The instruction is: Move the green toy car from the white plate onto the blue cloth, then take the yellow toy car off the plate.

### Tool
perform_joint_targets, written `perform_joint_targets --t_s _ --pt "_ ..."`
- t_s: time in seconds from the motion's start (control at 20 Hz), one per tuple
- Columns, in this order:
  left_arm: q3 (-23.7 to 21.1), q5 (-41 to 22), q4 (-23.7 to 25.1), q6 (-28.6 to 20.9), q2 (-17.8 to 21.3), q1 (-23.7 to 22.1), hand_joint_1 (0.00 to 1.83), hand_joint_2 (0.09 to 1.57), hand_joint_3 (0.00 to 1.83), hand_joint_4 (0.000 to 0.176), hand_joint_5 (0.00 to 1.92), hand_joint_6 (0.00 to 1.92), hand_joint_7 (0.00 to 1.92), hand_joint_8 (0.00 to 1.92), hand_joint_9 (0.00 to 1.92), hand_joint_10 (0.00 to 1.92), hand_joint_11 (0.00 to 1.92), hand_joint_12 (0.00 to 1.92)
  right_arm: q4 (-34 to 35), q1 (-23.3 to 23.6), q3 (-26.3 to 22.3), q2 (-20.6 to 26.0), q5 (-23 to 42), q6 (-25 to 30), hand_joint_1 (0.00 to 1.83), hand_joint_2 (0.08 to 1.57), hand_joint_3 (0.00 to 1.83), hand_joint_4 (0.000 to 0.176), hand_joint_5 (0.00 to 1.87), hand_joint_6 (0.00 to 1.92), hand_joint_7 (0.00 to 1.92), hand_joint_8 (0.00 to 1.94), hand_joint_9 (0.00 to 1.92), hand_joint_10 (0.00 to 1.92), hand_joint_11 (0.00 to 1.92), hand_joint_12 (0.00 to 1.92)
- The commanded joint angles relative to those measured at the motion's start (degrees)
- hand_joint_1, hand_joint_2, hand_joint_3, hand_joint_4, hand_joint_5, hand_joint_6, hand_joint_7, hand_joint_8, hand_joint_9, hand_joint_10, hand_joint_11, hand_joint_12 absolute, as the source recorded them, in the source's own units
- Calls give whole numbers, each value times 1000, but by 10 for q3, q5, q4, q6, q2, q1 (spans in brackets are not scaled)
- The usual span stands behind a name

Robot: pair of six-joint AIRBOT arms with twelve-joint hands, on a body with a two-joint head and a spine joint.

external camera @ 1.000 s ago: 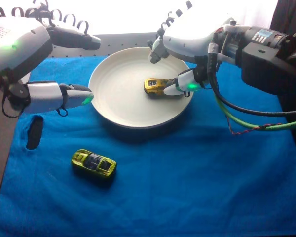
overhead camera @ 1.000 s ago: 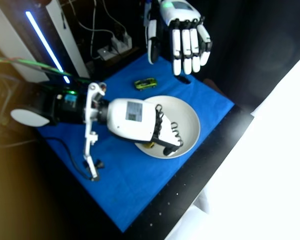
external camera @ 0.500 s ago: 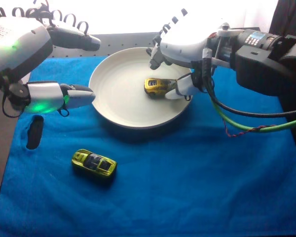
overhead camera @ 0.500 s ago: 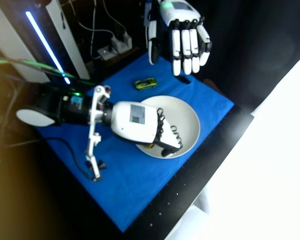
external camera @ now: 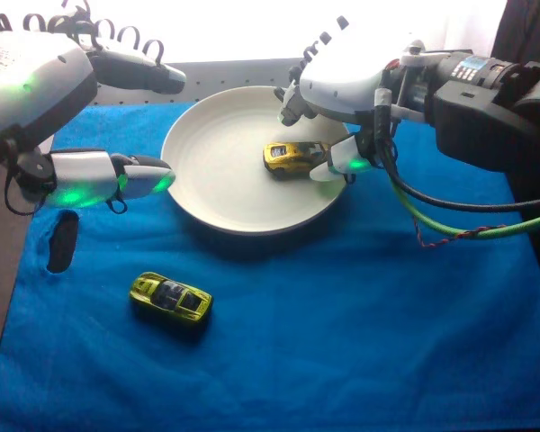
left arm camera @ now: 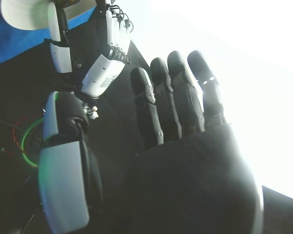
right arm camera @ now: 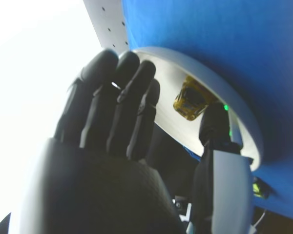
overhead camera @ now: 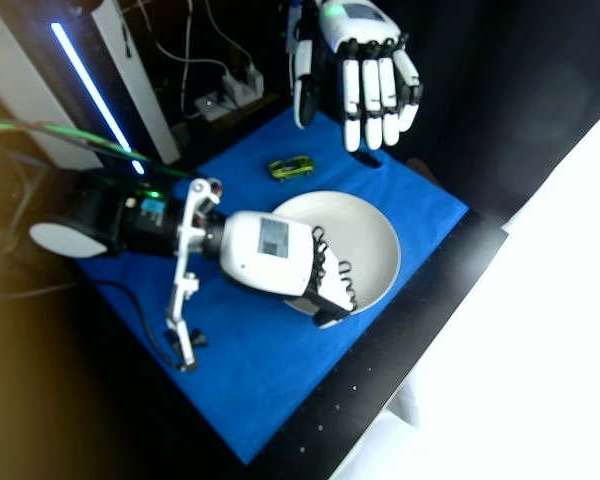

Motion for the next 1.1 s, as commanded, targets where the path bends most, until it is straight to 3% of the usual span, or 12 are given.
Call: perform_joint_targets --t_s 0.0,0.05,0.2,0.25,0.4,0.5,0.55,0.6,0.65,0.7,0.85,1.05 --pt "1 -67 5 0 -3 -9 764 1027 1 0 665 3 557 1 486 4 0 1175 0 8 1 -3 60 -4 871 1023 0 0 738 3 781 260 600 888 413 1603" --pt "1 -67 5 0 -3 -9 758 1028 1 8 661 1 551 0 482 2 0 1177 0 8 1 -4 60 -5 915 1019 0 0 777 12 827 268 630 936 455 1617" --pt "1 -67 6 0 -3 -10 756 1036 2 12 659 1 551 1 481 1 0 1099 0 8 1 -5 59 -9 920 1019 0 0 892 50 858 249 599 913 361 1652" --pt "1 -67 6 0 -3 -10 768 1040 2 7 663 2 546 0 464 0 0 1068 0 8 0 -5 59 -10 930 1020 0 0 921 72 872 295 590 990 368 1697" --pt "1 -68 6 0 -3 -10 772 1050 1 0 667 3 560 9 476 15 0 1096 0 8 -2 -5 59 -12 957 1039 0 0 994 329 871 613 665 1148 460 1743" --pt "0 -68 6 0 -3 -10 773 1052 1 5 667 3 562 7 481 13 0 1143 0 8 -4 -5 59 -19 1016 1039 0 0 1050 418 901 918 786 1338 649 1801" --pt "0 -69 6 0 -3 -10 767 1052 1 8 666 2 564 6 481 13 0 1145 0 8 -5 -5 59 -21 1127 1073 3 0 1045 792 900 988 810 1374 694 1813" --pt "0 -69 6 0 -3 -10 762 1048 0 10 673 4 561 4 477 9 0 1115 0 8 -5 -5 59 -22 1147 1086 2 0 1029 896 881 1157 814 1518 731 1896" --pt "0 -69 5 0 -3 -10 737 1057 1 33 655 0 518 0 427 0 0 1020 0 8 -5 -5 59 -22 1148 1104 1 0 993 967 835 1153 785 1498 725 1872" --pt "0 -69 5 0 -3 -10 738 1055 0 34 656 2 517 2 426 2 0 1010 0 8 -5 -5 59 -22 1149 1105 0 0 993 970 851 1090 793 1422 719 1829" --pt "0 -69 5 0 -3 -10 746 1049 0 33 666 5 546 10 455 12 0 1061 0 8 -5 -5 59 -22 1145 1114 1 0 975 997 877 1016 797 1373 689 1823" --pt "0 -70 4 0 -3 -9 753 1048 0 20 663 2 560 5 485 13 0 1152 0 9 -12 -5 60 -24 1142 1120 1 0 963 1018 872 1224 812 1565 727 1919"
